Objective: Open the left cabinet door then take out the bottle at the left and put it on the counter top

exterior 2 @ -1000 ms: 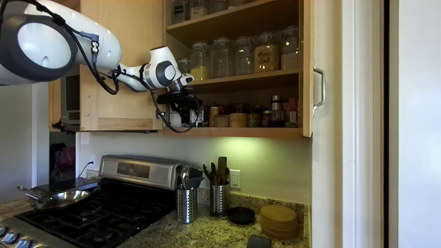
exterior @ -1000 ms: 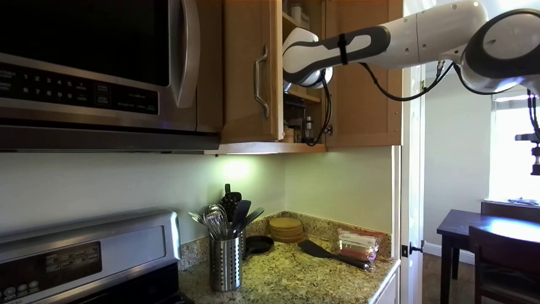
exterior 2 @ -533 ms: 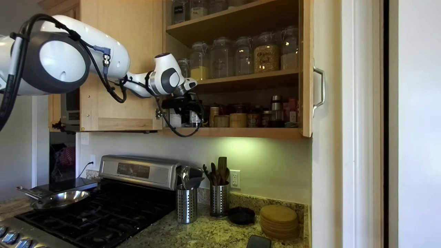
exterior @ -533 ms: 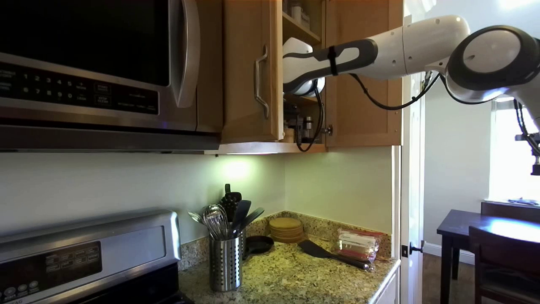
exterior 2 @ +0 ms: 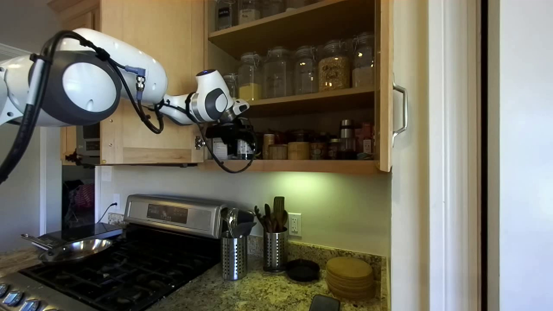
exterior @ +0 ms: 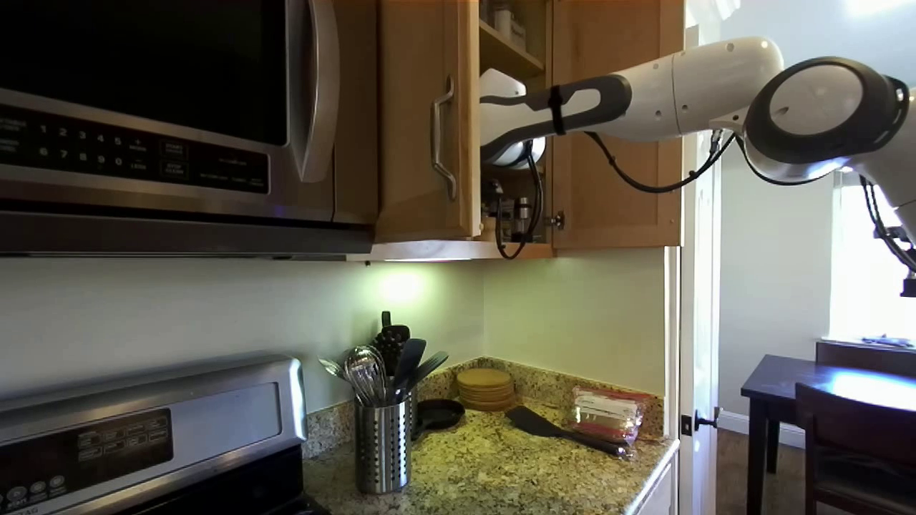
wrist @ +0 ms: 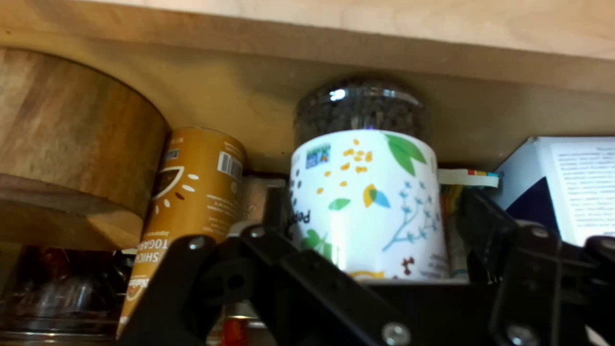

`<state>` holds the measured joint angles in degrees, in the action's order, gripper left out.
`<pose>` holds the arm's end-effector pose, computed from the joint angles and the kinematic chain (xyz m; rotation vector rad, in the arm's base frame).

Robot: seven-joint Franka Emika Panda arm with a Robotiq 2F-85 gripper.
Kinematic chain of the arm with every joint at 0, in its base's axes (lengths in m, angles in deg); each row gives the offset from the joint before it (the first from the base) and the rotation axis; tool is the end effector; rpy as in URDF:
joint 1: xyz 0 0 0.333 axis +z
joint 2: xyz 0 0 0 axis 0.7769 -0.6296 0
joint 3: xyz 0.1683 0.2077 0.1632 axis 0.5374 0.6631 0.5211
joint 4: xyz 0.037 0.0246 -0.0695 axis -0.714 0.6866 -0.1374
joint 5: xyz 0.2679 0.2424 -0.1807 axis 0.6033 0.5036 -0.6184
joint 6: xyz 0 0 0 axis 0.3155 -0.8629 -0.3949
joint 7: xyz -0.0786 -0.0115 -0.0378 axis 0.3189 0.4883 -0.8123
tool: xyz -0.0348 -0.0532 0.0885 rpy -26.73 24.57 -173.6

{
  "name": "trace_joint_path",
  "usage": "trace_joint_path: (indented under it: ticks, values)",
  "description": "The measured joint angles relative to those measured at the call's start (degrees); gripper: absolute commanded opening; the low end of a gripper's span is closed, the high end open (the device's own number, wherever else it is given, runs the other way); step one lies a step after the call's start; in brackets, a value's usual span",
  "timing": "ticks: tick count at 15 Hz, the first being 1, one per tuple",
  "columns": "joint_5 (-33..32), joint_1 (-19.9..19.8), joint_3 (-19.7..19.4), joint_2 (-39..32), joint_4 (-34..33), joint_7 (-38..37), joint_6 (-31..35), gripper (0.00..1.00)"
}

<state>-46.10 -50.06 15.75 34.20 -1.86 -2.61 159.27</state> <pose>0.7390 0.0738 0.6369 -2.8745 -0.1958 -1.2451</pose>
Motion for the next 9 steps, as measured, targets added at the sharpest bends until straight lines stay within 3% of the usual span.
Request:
trace_joint_path:
  ticks: [2,9]
  values:
    - [0.0,0.0,-0.1,-0.3,0.0,0.0,0.3,0.46]
    - [0.0,0.0,-0.1,-0.4,0.3,0.0,1.3,0.38]
